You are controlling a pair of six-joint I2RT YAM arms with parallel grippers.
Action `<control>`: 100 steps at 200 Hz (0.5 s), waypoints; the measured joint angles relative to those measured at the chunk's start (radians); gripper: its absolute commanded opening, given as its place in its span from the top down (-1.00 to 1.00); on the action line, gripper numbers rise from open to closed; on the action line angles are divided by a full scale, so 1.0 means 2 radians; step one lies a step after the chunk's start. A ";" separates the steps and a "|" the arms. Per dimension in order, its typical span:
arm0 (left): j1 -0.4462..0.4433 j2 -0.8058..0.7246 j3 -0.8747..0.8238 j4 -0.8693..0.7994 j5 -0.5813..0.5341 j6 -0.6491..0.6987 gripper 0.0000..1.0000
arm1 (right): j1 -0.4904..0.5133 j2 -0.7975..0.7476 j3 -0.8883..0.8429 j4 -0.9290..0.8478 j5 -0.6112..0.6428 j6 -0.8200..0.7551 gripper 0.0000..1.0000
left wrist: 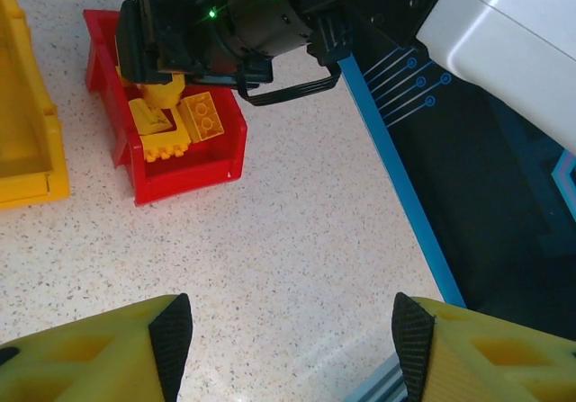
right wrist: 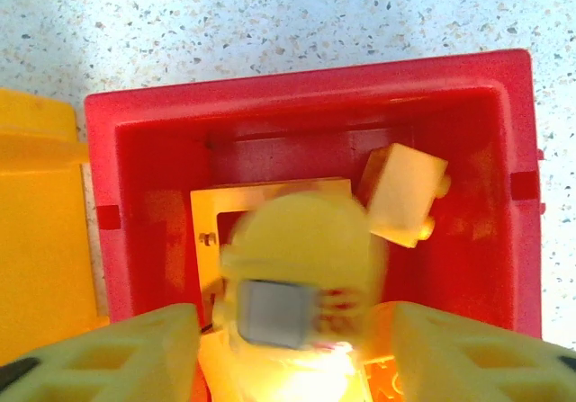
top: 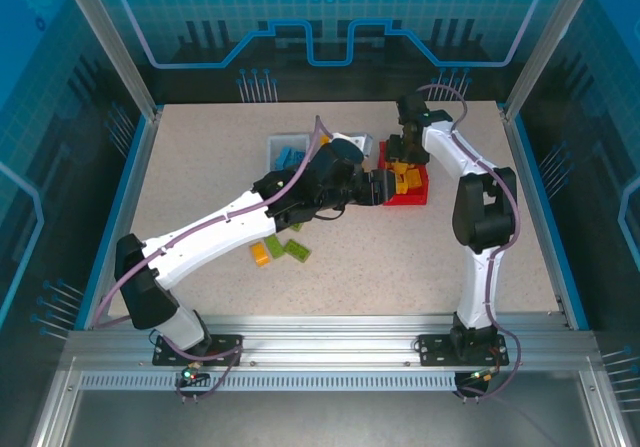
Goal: Sort the legos into containers by color
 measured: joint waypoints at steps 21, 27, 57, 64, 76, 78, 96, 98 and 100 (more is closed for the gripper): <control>0.000 -0.001 0.000 -0.014 -0.014 -0.001 -0.28 | 0.000 -0.002 0.003 -0.002 -0.003 -0.001 -0.32; 0.000 -0.002 -0.001 -0.019 -0.019 -0.001 -0.28 | 0.000 -0.004 0.003 -0.004 -0.003 0.000 -0.32; 0.001 -0.029 -0.016 -0.059 -0.046 -0.001 -0.30 | 0.005 -0.051 -0.015 -0.007 0.003 -0.002 -0.30; 0.003 -0.039 -0.022 -0.072 -0.050 -0.001 -0.31 | 0.008 -0.074 -0.025 -0.005 0.007 -0.004 -0.30; 0.010 -0.058 -0.034 -0.089 -0.054 0.000 -0.33 | 0.020 -0.122 -0.045 0.000 0.013 -0.006 -0.30; 0.012 -0.062 -0.037 -0.093 -0.055 0.000 -0.33 | 0.022 -0.129 -0.047 0.000 0.015 -0.006 -0.30; 0.037 -0.094 -0.068 -0.111 -0.055 0.002 -0.34 | 0.056 -0.214 -0.086 0.020 0.026 -0.009 -0.31; 0.041 -0.097 -0.072 -0.114 -0.055 0.003 -0.34 | 0.062 -0.224 -0.092 0.022 0.027 -0.009 -0.32; 0.045 -0.101 -0.076 -0.115 -0.054 0.004 -0.34 | 0.066 -0.232 -0.096 0.024 0.029 -0.010 -0.32</control>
